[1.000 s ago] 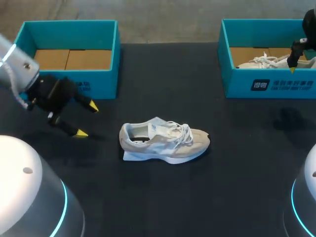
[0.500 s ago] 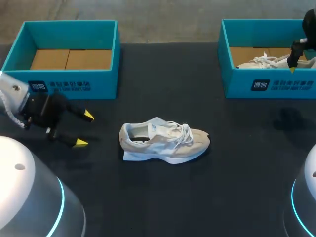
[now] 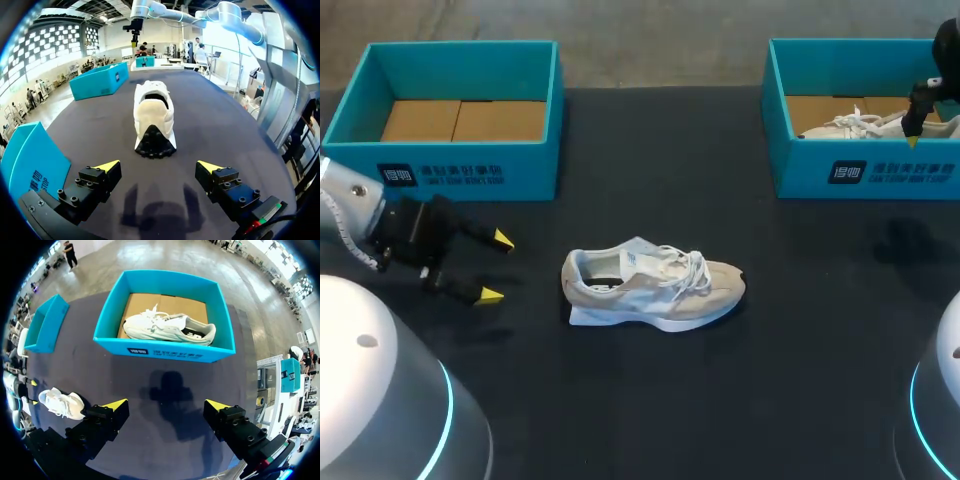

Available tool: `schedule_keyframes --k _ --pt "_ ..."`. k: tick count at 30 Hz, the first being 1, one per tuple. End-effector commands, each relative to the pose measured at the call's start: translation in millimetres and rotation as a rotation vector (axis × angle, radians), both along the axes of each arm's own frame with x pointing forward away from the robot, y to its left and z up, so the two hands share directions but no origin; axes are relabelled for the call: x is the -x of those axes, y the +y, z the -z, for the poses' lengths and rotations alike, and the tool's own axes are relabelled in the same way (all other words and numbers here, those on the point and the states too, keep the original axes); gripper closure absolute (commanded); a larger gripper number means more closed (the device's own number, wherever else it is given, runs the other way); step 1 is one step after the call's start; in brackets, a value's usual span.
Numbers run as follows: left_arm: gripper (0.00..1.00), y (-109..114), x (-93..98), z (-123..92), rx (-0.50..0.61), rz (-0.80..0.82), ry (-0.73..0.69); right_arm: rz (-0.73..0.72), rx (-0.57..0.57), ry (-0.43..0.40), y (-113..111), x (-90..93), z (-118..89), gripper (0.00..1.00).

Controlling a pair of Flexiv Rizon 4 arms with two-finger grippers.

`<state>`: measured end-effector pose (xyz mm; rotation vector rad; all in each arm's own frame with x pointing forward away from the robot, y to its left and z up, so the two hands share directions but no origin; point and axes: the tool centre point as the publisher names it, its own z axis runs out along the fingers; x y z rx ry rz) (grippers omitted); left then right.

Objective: Take the shoe out of the shoebox, open the shoe tongue, remove and reinsert the insole, then place the shoe into the shoebox

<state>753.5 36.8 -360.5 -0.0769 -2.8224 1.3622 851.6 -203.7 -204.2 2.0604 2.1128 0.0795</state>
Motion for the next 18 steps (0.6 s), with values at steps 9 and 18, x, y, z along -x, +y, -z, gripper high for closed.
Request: schedule_keyframes --k 9,18 --pt "0.0 0 0.2 0 0.0 0.0 -0.001 0.001 0.001 -0.002 0 0.8 1 0.0" --pt "0.0 -19 -12.2 26 -0.018 -0.047 0.059 0.001 0.001 -0.002 0 0.8 1 0.0"
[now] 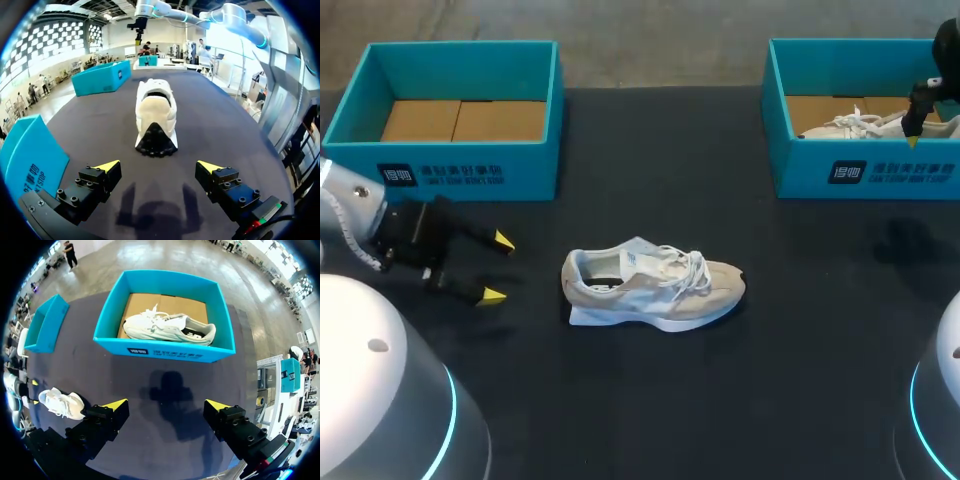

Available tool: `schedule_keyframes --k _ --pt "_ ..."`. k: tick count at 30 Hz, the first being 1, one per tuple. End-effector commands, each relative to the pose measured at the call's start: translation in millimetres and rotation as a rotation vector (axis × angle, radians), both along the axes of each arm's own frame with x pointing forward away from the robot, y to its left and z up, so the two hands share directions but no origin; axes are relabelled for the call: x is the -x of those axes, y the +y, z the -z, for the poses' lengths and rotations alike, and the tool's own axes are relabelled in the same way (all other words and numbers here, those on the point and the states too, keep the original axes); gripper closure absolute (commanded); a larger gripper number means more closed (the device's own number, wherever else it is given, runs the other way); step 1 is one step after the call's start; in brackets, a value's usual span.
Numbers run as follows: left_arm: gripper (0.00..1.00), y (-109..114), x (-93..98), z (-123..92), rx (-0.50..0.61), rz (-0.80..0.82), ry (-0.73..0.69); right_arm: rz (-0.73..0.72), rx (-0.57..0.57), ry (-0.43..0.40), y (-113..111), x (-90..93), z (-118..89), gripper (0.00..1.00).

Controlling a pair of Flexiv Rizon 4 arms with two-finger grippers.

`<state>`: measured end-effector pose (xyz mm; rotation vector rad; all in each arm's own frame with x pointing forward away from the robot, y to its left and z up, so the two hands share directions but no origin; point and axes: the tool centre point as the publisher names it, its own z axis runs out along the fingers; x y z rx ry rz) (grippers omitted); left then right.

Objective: Take the shoe out of the shoebox, open the shoe tongue, remove and reinsert the insole, then place the shoe into the shoebox

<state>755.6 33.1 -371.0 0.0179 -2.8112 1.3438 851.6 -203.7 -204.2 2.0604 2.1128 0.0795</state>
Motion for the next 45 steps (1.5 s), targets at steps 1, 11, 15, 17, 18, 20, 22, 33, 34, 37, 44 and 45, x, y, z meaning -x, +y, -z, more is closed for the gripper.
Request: schedule_keyframes --k 1,11,15,17,18,20,22,33,34,37,44,45 --pt "0.0 -19 -10.8 19 -0.017 -0.001 0.022 0.001 0.001 -0.002 0 0.8 1 0.0" --pt "0.0 -43 -13.1 33 0.008 -0.016 0.02 0.001 0.001 -0.002 0 0.8 1 0.0" --pt "0.0 -52 -12.3 43 0.006 -0.02 0.053 0.001 0.001 -0.002 0 0.8 1 0.0" --pt "0.0 -55 -11.3 44 0.012 -0.02 0.061 0.001 0.001 -0.002 0 0.8 1 0.0" --pt "0.0 -57 -11.1 45 0.014 -0.019 0.062 0.001 0.001 -0.002 0 0.8 1 0.0" --pt "0.0 -59 -10.9 45 0.016 -0.02 0.062 0.001 0.001 -0.002 0 0.8 1 0.0" --pt "0.0 -67 -10.8 45 0.022 -0.017 0.065 0.001 0.001 -0.002 0 0.8 1 0.0" --pt "0.0 -93 -7.4 44 0.043 0.016 0.078 0.001 0.001 -0.002 0 0.8 1 0.0" --pt "0.0 -94 -6.9 44 0.043 0.019 0.078 0.001 0.001 -0.002 0 0.8 1 0.0" --pt "0.0 -99 -5.1 43 0.05 0.03 0.078 0.001 0.001 -0.002 0 0.8 1 0.0" --pt "0.0 -107 -5.7 45 0.05 0.042 0.08 0.001 0.001 -0.002 0 0.8 1 0.0" --pt "0.0 -108 -6.0 45 0.05 0.044 0.082 0.001 0.001 -0.002 0 0.8 1 0.0"
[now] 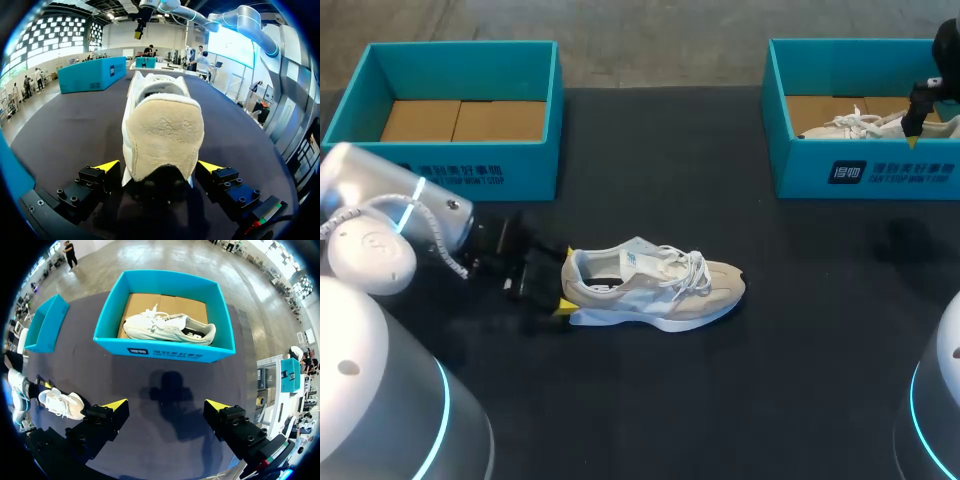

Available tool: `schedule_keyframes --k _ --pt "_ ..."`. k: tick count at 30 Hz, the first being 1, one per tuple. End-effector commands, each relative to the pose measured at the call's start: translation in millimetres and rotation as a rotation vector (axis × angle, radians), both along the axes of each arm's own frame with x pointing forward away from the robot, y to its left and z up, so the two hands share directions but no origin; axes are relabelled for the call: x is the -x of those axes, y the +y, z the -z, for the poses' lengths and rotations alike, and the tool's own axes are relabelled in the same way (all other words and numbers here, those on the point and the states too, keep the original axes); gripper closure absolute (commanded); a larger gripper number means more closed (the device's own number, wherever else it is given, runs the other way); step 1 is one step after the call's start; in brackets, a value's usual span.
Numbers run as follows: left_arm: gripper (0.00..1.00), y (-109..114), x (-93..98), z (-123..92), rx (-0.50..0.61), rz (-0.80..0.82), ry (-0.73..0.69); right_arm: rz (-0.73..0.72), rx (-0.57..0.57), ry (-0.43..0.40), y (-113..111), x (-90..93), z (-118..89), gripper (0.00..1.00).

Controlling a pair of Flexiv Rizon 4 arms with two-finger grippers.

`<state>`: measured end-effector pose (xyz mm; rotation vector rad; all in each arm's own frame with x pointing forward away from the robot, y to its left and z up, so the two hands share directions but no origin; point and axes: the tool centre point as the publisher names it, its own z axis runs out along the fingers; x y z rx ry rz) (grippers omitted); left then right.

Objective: Take the shoe out of the shoebox, open the shoe tongue, remove and reinsert the insole, then place the shoe into the shoebox

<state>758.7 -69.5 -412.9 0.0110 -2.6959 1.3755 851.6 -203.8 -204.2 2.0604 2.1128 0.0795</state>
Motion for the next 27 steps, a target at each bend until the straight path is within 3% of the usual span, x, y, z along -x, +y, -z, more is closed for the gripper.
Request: schedule_keyframes --k 1,27 --pt "0.0 -7 -3.2 4 -0.002 0.003 0.004 0.001 0.001 -0.002 0 0.8 1 0.0" --pt "0.0 -17 1.6 20 0.036 0.02 0.035 0.001 0.001 -0.002 0 0.8 1 0.0"
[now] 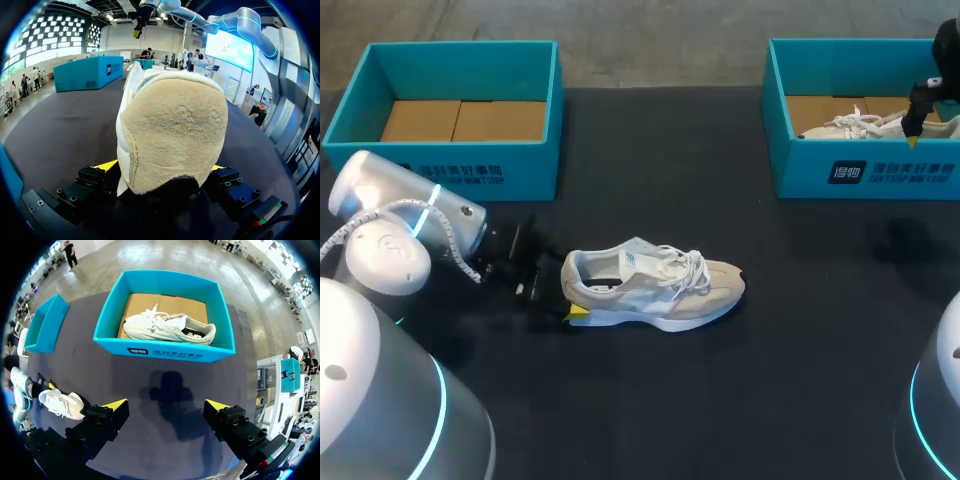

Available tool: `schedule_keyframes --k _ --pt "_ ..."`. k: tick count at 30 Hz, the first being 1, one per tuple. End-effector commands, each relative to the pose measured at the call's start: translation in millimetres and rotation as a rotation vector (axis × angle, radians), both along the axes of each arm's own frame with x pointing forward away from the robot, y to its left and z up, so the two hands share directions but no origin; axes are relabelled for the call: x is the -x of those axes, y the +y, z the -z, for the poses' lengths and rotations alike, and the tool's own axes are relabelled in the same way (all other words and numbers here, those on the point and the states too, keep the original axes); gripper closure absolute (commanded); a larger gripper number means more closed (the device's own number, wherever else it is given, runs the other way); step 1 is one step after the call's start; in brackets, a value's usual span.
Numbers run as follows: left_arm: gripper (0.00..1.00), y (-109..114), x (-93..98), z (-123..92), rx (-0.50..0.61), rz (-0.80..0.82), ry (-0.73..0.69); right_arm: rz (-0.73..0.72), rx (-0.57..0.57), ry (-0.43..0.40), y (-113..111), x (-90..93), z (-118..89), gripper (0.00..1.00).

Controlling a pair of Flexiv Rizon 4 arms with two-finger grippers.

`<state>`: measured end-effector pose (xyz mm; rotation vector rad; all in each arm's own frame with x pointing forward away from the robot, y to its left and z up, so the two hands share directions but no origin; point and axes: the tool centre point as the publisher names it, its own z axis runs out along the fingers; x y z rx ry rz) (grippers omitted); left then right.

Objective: Take the shoe out of the shoebox, open the shoe tongue, remove and reinsert the insole, then place the shoe into the shoebox

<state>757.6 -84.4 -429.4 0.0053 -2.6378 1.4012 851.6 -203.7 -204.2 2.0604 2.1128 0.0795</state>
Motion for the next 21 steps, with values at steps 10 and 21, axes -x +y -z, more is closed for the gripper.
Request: schedule_keyframes --k 10,21 --pt "0.0 -9 6.1 -4 0.023 0.024 -0.004 0.001 0.001 -0.002 0 0.8 1 0.0" --pt "0.0 -16 1.2 3 0.009 0.027 0.003 0.001 0.001 -0.002 0 0.8 1 0.0"
